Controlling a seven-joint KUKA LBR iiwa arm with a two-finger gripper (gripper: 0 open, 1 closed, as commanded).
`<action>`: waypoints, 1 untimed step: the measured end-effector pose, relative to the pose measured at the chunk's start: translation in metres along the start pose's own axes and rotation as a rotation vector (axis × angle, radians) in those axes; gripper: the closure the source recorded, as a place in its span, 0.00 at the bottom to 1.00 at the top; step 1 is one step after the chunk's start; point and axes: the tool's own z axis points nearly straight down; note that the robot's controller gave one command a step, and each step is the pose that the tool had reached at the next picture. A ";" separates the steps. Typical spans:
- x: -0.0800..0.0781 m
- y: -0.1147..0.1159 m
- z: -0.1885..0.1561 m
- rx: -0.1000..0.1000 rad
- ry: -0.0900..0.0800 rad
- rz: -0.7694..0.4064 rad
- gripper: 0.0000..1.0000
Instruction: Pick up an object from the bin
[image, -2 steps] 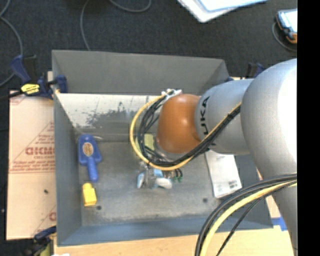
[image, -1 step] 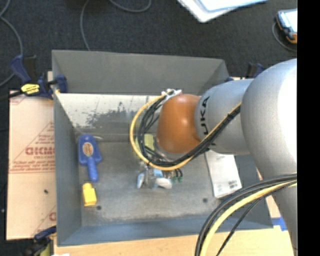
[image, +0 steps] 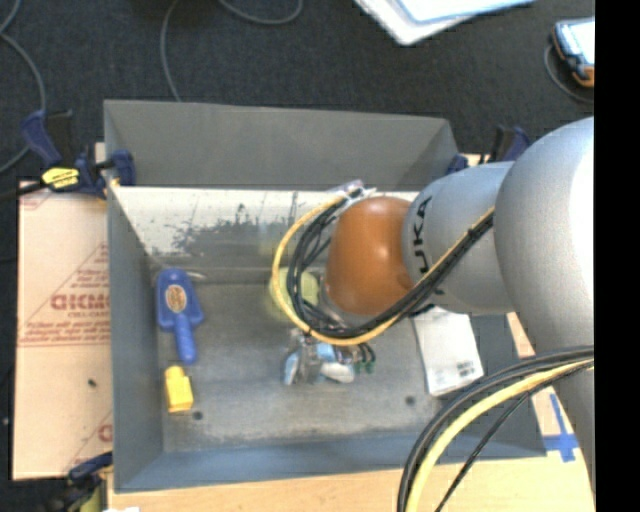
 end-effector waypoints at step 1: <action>-0.007 -0.002 0.002 0.000 -0.004 0.000 1.00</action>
Offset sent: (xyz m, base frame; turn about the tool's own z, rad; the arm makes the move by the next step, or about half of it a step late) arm 0.0081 -0.0006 -0.0036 0.0131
